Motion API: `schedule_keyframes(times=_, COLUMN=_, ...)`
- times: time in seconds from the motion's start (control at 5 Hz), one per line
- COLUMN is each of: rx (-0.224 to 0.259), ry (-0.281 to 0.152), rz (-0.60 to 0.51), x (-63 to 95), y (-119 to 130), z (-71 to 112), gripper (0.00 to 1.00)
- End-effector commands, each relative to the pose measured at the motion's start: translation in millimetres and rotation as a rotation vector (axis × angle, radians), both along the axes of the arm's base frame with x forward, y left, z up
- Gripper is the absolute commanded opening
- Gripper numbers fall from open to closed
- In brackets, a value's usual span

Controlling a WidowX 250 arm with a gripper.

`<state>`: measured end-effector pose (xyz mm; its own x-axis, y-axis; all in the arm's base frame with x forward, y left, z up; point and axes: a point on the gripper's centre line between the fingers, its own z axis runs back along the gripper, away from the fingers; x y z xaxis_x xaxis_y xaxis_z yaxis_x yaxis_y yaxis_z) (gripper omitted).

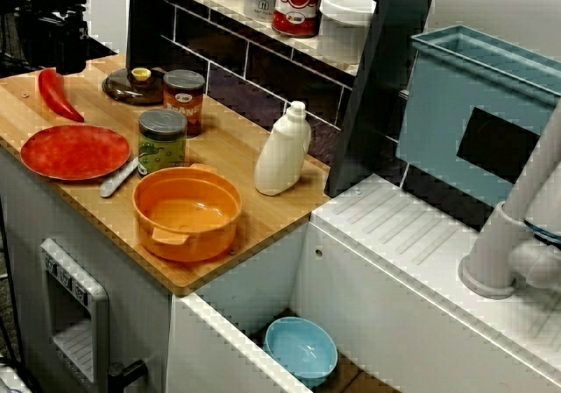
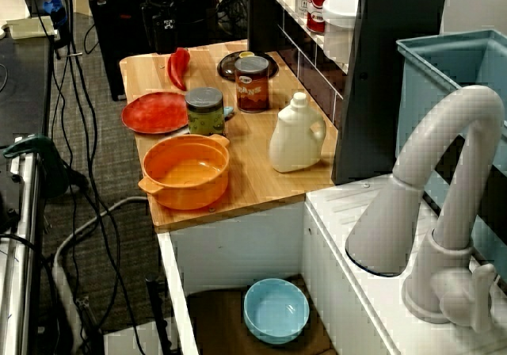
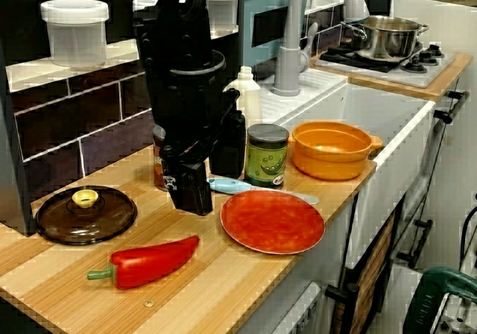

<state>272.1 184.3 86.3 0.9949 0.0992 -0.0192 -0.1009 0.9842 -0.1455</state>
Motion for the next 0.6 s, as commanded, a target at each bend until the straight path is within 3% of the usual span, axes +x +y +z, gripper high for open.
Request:
schedule_keyframes(times=0.0, rx=0.000, ry=0.000, rz=0.000, x=0.0, y=0.0, z=0.0, gripper=1.00)
schedule_keyframes(times=0.4, rx=0.011, ry=0.021, rz=0.055, x=7.8, y=-14.2, z=18.1, gripper=1.00)
